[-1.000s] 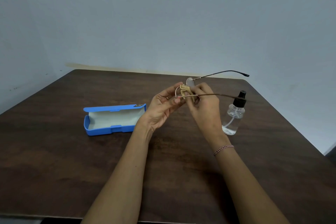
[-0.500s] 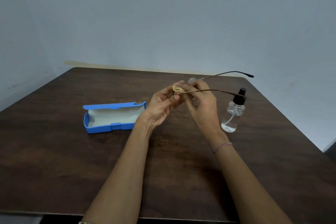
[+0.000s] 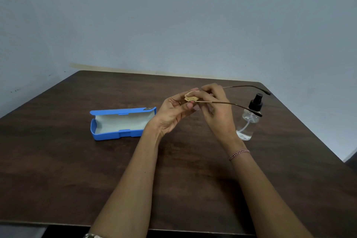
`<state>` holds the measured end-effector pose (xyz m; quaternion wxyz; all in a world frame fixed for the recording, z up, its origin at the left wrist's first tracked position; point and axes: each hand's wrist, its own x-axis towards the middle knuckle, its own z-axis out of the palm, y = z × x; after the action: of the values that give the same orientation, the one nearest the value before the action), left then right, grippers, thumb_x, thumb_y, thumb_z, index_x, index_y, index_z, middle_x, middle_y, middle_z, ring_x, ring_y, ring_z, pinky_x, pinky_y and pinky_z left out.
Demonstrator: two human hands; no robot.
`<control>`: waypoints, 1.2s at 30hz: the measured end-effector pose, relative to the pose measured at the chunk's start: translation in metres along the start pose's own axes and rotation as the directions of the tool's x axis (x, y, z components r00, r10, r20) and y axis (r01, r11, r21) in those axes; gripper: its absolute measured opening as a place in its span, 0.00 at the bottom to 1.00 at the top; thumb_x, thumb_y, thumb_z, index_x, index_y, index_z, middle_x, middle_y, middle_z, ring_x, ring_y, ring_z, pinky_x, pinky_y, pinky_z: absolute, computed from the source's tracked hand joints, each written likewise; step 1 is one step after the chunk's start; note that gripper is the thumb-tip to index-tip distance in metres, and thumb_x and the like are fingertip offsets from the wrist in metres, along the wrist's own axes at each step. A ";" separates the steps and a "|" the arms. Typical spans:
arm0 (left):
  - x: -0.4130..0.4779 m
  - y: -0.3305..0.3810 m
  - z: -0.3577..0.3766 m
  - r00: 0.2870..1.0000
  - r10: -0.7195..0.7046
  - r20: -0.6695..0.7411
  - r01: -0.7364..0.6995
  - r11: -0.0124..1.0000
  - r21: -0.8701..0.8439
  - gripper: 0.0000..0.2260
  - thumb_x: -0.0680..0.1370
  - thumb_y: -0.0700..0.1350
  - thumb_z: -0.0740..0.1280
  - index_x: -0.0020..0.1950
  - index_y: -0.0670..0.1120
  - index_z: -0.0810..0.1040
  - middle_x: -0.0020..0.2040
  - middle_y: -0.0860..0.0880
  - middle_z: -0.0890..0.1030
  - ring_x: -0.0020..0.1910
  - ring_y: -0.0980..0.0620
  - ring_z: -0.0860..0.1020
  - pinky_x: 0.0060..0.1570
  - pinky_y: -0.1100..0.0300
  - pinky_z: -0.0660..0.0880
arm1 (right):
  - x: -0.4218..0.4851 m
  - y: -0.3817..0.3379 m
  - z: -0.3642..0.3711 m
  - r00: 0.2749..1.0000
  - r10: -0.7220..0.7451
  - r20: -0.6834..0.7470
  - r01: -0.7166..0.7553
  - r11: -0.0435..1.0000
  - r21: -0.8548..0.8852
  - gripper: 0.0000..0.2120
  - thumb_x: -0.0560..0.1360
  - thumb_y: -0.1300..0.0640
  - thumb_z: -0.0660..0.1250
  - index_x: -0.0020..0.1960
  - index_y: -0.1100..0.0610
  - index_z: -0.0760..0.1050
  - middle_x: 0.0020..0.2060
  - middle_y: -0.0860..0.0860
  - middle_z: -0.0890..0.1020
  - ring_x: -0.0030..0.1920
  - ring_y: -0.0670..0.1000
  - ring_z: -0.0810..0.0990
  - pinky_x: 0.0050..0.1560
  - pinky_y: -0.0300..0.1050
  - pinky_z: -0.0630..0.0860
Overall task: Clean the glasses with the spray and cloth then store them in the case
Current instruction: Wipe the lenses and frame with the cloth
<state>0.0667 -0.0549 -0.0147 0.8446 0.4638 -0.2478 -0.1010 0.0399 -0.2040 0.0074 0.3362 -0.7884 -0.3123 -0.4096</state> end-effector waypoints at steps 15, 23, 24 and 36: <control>0.001 0.001 0.002 1.000 0.010 -0.011 -0.010 1.000 -0.003 0.21 0.60 0.42 0.80 0.52 0.45 0.84 0.47 0.47 0.85 0.46 0.51 0.83 0.49 0.59 0.79 | 0.001 0.002 0.000 0.997 0.070 -0.040 -0.070 0.998 -0.007 0.20 0.69 0.73 0.65 0.55 0.56 0.79 0.49 0.49 0.70 0.50 0.48 0.71 0.52 0.29 0.70; 0.002 0.007 0.004 0.993 0.095 -0.067 -0.097 0.995 -0.032 0.26 0.57 0.46 0.82 0.53 0.51 0.84 0.47 0.50 0.84 0.48 0.54 0.82 0.47 0.61 0.79 | 0.000 -0.004 0.005 1.000 0.026 -0.007 -0.025 0.998 0.057 0.13 0.75 0.67 0.67 0.59 0.60 0.78 0.51 0.54 0.74 0.52 0.46 0.74 0.54 0.34 0.74; 0.002 0.008 0.002 0.991 0.111 -0.081 -0.114 0.993 -0.040 0.25 0.56 0.46 0.83 0.53 0.50 0.84 0.47 0.50 0.84 0.48 0.54 0.83 0.46 0.61 0.79 | 0.000 -0.003 0.005 1.000 -0.004 0.008 0.003 0.998 0.064 0.13 0.75 0.66 0.67 0.58 0.60 0.78 0.50 0.52 0.74 0.51 0.46 0.75 0.52 0.35 0.74; 0.004 0.006 0.000 0.981 0.133 -0.142 -0.139 0.990 -0.033 0.25 0.54 0.50 0.83 0.50 0.50 0.85 0.46 0.50 0.85 0.45 0.54 0.83 0.43 0.63 0.79 | 0.000 -0.007 0.008 0.997 0.007 0.079 -0.010 0.999 0.041 0.16 0.75 0.69 0.65 0.61 0.59 0.77 0.52 0.55 0.74 0.54 0.53 0.74 0.57 0.40 0.73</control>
<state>0.0693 -0.0532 -0.0083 0.8745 0.4336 -0.2169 -0.0158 0.0381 -0.1938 0.0054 0.3416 -0.7981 -0.3304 -0.3703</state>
